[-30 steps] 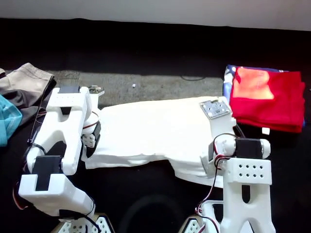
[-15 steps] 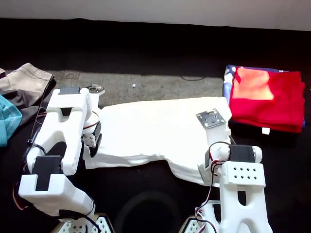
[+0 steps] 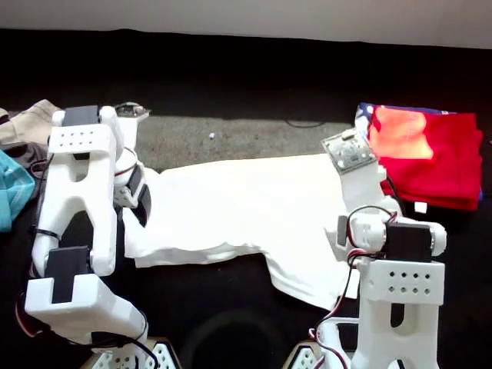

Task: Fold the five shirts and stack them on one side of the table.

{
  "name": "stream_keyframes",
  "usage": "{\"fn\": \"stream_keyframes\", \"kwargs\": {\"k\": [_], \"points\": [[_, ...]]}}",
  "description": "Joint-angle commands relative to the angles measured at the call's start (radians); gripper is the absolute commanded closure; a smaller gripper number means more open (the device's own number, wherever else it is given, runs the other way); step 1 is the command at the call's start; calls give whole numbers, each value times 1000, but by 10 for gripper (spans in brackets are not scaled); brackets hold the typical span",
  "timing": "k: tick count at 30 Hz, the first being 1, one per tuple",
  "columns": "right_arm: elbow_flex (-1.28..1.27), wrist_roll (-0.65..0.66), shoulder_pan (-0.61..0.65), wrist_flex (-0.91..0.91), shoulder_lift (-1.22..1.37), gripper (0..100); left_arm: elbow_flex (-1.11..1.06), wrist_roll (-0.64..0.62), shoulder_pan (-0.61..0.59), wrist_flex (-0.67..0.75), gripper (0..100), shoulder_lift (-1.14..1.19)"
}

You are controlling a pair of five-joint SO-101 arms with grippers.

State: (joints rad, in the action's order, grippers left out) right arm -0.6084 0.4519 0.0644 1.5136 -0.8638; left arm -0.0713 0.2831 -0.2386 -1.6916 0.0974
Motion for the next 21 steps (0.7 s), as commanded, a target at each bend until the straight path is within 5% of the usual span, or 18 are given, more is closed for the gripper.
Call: {"fn": "stream_keyframes", "kwargs": {"k": [1,2,10,21], "points": [[-88,14,-5,-157,12,997,111,6,-4,-26,922,-41],[-128,14,-4,-196,33,978,111,-11,10,-15,999,-36],[-249,12,-7,-435,326,992,7,-161,225,158,991,137],[-242,100,-251,-656,728,992,56,-175,160,213,991,248]]}}
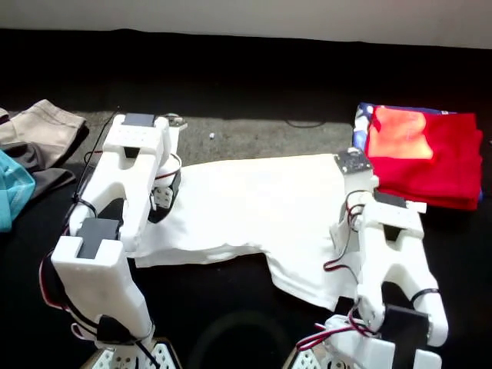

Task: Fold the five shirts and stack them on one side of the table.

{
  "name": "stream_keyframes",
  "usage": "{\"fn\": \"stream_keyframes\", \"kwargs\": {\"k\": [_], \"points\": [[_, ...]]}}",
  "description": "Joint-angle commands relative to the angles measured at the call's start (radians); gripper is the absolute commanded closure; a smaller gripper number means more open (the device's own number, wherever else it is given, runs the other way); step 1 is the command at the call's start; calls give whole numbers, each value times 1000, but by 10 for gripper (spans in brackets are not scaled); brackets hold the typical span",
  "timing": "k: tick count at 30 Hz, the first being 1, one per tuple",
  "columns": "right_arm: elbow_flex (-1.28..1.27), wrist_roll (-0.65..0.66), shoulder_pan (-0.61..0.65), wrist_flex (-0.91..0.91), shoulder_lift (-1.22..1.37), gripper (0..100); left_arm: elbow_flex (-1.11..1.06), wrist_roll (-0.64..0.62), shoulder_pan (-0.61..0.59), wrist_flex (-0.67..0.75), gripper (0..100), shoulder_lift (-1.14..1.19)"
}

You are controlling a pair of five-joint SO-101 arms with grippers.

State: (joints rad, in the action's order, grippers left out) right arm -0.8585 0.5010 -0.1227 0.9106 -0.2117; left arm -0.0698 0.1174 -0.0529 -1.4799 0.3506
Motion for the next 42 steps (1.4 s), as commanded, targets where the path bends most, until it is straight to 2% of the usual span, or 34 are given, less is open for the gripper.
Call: {"fn": "stream_keyframes", "kwargs": {"k": [1,5,9,13,18,22,29,35,42], "points": [[15,58,-76,-61,97,992,68,-9,-35,-3,991,-5],[33,57,-111,-59,82,992,137,-9,-74,-32,991,-5],[31,57,-131,-54,-39,992,222,-9,-111,-37,991,2],[38,57,-122,50,-205,992,234,-11,-119,20,991,5],[45,51,-44,145,-403,992,234,-32,-114,124,991,5],[45,-40,65,117,-467,992,232,-87,-117,192,991,7],[116,-163,213,-31,-208,992,229,-89,-114,215,991,8],[343,-203,222,-28,74,992,159,-89,-90,227,991,8],[446,-201,206,-35,275,992,48,-84,-102,387,991,8]]}}
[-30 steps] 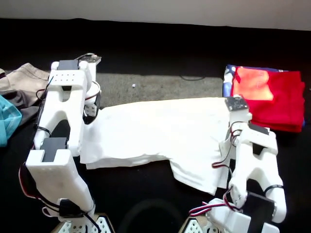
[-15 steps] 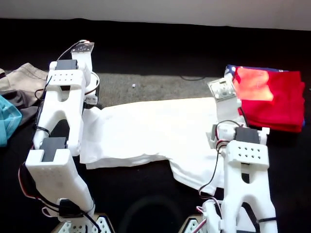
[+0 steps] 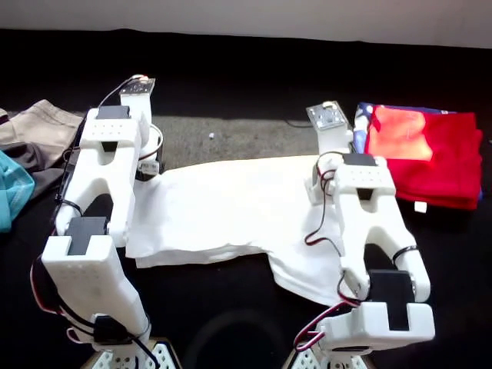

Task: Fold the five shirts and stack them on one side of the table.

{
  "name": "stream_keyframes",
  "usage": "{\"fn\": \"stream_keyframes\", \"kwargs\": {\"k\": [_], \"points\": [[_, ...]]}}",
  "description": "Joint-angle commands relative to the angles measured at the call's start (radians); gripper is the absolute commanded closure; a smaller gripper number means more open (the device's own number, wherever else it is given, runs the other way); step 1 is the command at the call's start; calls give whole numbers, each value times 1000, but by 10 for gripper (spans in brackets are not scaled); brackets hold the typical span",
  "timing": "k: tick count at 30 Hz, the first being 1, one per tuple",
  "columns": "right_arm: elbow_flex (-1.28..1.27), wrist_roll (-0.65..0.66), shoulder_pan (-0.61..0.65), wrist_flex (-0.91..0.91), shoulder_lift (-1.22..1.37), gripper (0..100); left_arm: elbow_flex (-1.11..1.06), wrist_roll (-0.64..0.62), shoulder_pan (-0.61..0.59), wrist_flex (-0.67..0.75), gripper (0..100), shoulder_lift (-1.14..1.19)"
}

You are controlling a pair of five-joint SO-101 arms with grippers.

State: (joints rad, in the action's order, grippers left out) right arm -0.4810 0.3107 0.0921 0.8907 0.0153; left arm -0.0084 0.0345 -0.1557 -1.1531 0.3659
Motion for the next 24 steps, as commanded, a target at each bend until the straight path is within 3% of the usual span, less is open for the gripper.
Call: {"fn": "stream_keyframes", "kwargs": {"k": [1,7,13,24], "points": [[79,-9,-21,-16,77,992,-19,0,-12,83,991,-7],[170,-9,-122,-12,220,992,-16,71,-97,135,991,42],[182,-8,-133,-10,202,992,85,72,-101,110,991,173],[174,-8,-76,65,-16,992,424,-41,-38,-255,991,104]]}}
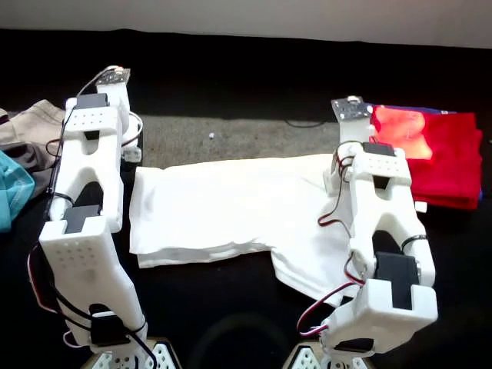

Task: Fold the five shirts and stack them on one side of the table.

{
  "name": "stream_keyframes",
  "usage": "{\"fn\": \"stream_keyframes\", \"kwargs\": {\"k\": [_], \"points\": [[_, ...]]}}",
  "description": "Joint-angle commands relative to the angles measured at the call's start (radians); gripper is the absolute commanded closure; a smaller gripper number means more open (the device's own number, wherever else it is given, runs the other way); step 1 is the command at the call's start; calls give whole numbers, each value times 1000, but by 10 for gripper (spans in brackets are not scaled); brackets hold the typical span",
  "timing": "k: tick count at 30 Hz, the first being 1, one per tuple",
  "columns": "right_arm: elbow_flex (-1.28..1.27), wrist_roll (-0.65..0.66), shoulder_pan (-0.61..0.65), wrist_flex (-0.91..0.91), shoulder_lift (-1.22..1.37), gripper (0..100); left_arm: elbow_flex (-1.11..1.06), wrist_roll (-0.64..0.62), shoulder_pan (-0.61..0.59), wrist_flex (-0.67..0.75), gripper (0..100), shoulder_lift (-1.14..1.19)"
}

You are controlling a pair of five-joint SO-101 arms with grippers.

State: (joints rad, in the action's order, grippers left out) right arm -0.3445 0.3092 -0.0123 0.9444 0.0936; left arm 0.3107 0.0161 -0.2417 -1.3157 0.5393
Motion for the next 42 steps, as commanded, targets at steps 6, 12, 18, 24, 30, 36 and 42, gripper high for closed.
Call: {"fn": "stream_keyframes", "kwargs": {"k": [6,12,18,24,30,36,42], "points": [[35,-11,70,13,-107,992,113,-31,147,-160,991,-38],[35,-6,65,10,-104,992,97,-31,99,-68,991,122],[58,-6,64,-4,51,992,189,-26,-7,-34,991,255],[191,-11,58,-19,217,992,312,-26,-77,-34,991,325],[377,-11,59,-13,312,992,427,-25,-88,-43,991,380],[530,-12,64,133,358,992,622,-28,-84,-175,991,433],[727,-12,117,363,357,992,796,-29,-42,-425,991,437]]}}
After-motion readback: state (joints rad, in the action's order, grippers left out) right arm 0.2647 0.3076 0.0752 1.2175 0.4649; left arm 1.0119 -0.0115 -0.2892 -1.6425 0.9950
